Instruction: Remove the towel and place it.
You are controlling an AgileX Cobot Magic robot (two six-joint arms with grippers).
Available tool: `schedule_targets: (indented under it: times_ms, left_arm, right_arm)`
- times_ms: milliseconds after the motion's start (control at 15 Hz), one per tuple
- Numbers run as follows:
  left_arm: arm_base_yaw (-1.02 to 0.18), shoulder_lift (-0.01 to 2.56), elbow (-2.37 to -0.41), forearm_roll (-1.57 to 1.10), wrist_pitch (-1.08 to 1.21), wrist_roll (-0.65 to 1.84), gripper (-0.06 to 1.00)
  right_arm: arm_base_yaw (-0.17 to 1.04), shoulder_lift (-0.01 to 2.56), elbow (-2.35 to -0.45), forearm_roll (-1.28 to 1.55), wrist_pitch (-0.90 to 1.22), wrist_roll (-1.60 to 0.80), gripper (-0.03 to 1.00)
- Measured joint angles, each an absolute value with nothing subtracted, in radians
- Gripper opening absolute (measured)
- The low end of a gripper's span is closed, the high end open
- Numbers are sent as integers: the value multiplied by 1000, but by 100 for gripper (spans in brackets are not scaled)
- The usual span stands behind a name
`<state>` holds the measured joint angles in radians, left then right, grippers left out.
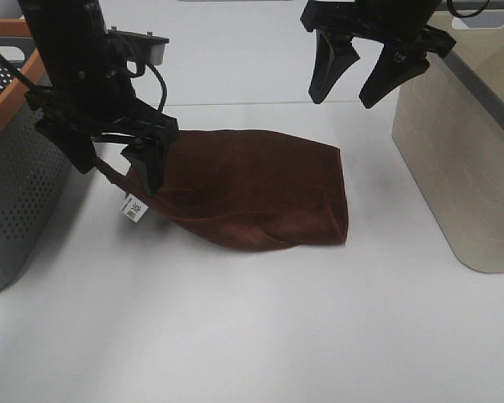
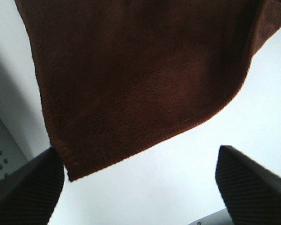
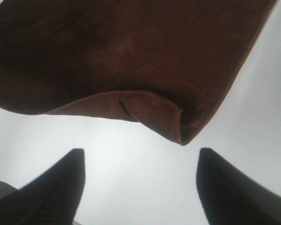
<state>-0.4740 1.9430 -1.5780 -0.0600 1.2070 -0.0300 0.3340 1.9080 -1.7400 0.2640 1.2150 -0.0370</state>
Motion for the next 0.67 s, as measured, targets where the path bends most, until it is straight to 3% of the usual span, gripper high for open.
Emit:
schedule_targets:
  times_ms: [400,667]
  left_arm:
    - [-474,1870,-1364,-101,1214,-30,83]
    - [-474,1851,-1346,-151,1216,-30,83]
  right_arm:
    - [334,1873,-1740,261,1216,-36,65]
    - [334,1871,-1740,261,1216,-26,65]
